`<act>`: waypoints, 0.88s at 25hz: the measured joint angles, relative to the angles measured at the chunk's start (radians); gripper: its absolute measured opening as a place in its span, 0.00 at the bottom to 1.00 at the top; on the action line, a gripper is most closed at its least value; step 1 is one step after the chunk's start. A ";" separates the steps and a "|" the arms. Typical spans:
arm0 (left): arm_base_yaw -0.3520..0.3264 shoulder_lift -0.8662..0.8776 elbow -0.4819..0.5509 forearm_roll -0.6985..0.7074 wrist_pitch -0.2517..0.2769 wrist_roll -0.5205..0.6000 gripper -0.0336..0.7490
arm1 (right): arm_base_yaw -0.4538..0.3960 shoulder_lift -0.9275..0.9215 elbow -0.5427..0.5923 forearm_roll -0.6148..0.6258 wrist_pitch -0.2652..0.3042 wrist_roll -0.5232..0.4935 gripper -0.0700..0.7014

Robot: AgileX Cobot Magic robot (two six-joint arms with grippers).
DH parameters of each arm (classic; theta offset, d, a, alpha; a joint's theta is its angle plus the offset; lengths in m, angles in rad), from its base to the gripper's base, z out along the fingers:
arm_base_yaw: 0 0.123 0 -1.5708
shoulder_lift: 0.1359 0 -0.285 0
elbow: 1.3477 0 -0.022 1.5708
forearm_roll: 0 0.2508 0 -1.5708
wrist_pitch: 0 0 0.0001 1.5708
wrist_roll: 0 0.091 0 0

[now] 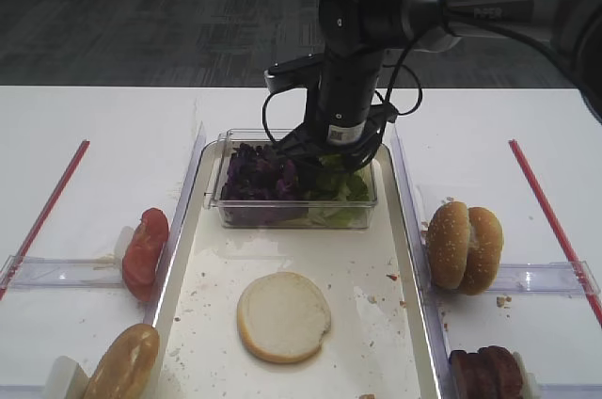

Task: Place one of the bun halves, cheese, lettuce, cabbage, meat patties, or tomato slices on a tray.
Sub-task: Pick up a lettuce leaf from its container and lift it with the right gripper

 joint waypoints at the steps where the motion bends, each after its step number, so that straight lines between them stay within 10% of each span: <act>1: 0.000 0.000 0.000 0.000 0.000 0.000 0.83 | 0.000 0.000 0.000 -0.002 0.000 0.004 0.73; 22: 0.000 0.000 0.000 0.000 0.000 0.000 0.83 | 0.000 0.000 0.000 -0.010 0.009 0.019 0.16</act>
